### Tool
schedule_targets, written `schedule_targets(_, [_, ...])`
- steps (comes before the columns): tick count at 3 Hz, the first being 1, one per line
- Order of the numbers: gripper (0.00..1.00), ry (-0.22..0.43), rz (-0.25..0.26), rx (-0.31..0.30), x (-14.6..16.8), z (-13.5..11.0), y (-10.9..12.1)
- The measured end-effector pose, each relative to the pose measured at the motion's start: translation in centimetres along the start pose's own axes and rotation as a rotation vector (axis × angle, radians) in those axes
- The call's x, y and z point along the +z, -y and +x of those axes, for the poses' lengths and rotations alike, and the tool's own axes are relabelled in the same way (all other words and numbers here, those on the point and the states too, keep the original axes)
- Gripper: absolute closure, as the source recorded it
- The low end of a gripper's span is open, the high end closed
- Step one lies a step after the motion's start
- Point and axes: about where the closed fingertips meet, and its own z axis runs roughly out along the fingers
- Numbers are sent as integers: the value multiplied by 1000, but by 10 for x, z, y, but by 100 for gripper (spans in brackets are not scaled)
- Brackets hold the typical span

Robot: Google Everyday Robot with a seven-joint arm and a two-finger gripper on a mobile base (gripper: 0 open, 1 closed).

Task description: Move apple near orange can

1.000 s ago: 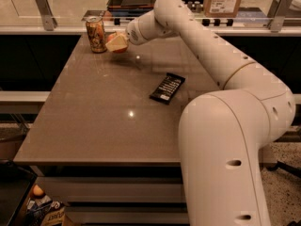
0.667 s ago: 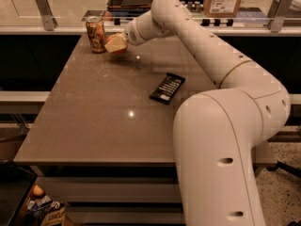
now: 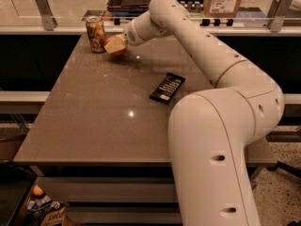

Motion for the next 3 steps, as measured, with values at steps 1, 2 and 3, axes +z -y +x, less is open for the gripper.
schedule_targets(1, [58,-3,-5,0,4,1,-2])
schedule_targets(2, [36,-5,-9,1,7,2,-4])
schedule_targets(3, [12,-8,-14,1,11,3,-5])
